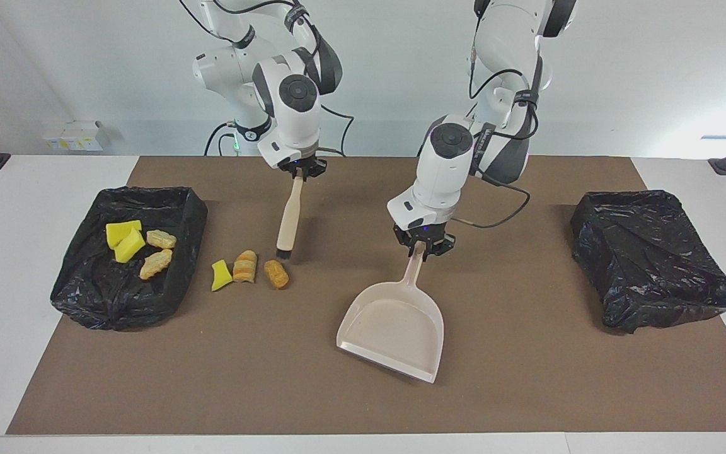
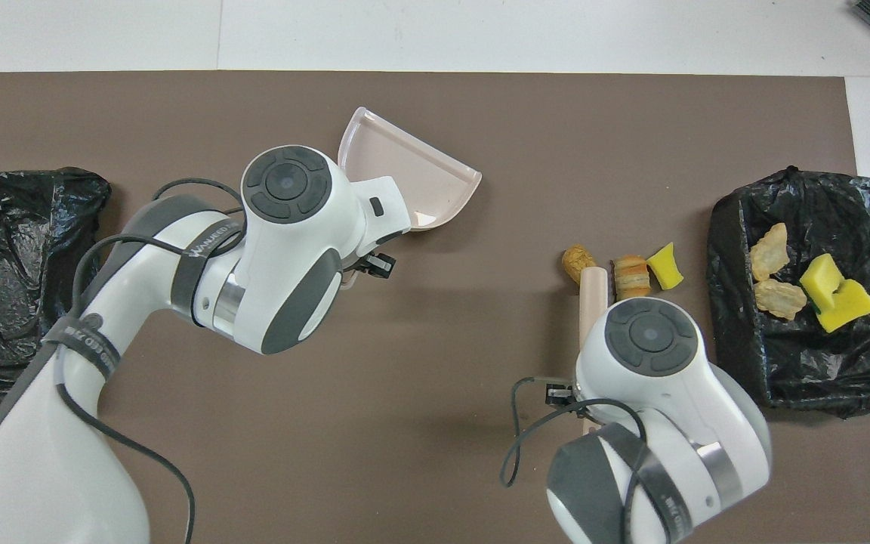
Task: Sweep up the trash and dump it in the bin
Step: 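Lift the brush with the right gripper while the left gripper drags dustpan, then sweep the bread and sponge pieces toward the dustpan with the right gripper, then sweep the remaining pieces into the dustpan with the right gripper, then tilt the dustpan up with the left gripper while the right gripper holds brush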
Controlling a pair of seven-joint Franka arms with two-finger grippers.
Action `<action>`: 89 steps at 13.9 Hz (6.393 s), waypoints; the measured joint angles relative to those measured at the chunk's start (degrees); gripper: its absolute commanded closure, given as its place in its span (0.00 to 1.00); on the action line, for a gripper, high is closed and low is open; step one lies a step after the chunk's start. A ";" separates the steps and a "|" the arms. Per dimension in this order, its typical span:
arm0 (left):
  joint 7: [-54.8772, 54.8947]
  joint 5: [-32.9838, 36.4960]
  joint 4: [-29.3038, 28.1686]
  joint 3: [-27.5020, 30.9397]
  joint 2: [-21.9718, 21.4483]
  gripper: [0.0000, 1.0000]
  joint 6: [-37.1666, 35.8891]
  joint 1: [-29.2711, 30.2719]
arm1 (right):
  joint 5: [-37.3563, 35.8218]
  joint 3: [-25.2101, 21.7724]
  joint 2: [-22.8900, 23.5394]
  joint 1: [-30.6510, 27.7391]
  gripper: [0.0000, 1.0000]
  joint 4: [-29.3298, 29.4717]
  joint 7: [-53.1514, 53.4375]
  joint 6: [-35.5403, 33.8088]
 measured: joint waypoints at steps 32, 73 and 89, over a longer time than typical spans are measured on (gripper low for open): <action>35.83 0.25 -26.28 -0.98 -16.17 1.00 5.66 2.98 | 3.72 1.18 12.76 -1.08 1.00 1.01 -19.74 19.30; 33.41 -1.05 -27.57 -0.74 -16.47 1.00 5.66 3.04 | 3.80 3.26 28.71 0.81 1.00 25.17 -27.77 9.24; 25.23 -3.78 -27.29 -0.23 -17.08 1.00 5.72 5.54 | 4.75 3.75 16.92 5.80 1.00 22.34 -19.78 -3.80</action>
